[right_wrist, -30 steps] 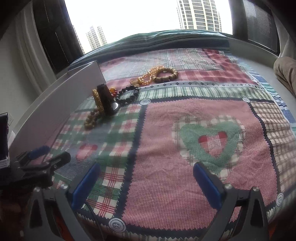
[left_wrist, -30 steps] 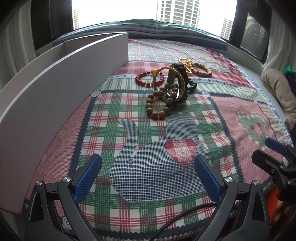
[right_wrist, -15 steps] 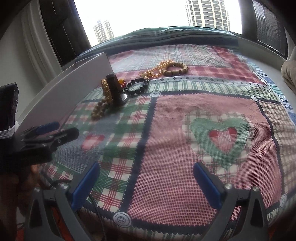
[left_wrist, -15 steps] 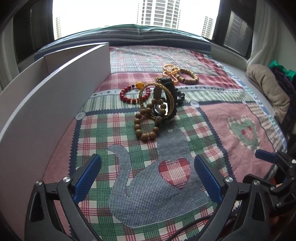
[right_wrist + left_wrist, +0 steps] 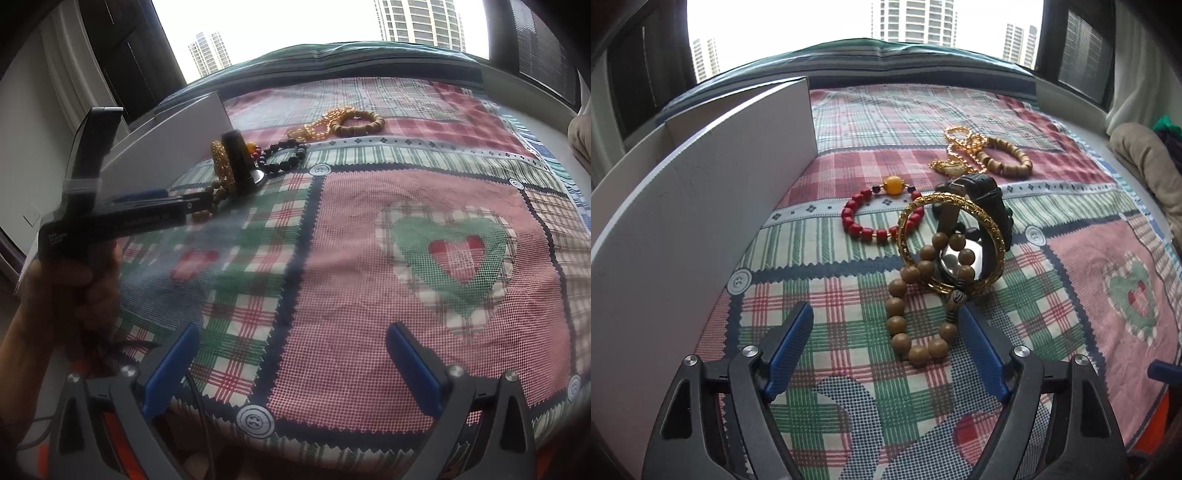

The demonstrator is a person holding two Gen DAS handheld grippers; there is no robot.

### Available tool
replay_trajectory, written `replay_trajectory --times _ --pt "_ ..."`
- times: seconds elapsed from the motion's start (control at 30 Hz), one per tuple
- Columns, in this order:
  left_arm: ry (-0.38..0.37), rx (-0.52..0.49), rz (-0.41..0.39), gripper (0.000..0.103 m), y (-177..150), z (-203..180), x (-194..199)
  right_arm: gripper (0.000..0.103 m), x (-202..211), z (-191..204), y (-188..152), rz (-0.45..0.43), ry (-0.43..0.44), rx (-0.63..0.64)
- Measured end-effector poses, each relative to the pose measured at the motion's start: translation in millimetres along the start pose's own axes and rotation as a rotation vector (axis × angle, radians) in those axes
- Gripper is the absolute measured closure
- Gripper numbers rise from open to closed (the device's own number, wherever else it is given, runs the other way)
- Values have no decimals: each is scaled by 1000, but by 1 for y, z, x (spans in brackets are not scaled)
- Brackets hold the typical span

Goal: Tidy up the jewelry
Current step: 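Grasp the wooden bead bracelet with the left gripper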

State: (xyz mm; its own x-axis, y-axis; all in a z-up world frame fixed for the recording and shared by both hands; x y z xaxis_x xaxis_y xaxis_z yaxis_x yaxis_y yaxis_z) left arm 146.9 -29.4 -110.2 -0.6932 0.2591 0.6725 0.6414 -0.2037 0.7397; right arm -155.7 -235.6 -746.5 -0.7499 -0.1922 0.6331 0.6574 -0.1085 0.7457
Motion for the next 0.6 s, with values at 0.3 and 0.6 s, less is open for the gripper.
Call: replay_trajectory --times 0.3,0.6 --pt "-5 -3 31 93 -11 -2 0 0 2 0 -2 7 -1 -1" --pt "-38 64 149 94 -46 19 50 0 1 3 -1 12 -1 8"
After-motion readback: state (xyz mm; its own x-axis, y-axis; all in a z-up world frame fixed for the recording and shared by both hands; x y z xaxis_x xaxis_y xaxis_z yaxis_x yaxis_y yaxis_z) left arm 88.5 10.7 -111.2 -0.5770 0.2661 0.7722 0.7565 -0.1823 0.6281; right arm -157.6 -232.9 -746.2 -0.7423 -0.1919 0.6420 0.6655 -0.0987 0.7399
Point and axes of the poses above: each gripper's, at about its wrist camera, not at the fingertips, and x roughly against the way its jaws point, z to its left, y to its top, the point moved 2 cm from there along -x, roughly the way its jaws point, and after that the axes turned 9 degrees about -z, right-handed, at the moved point
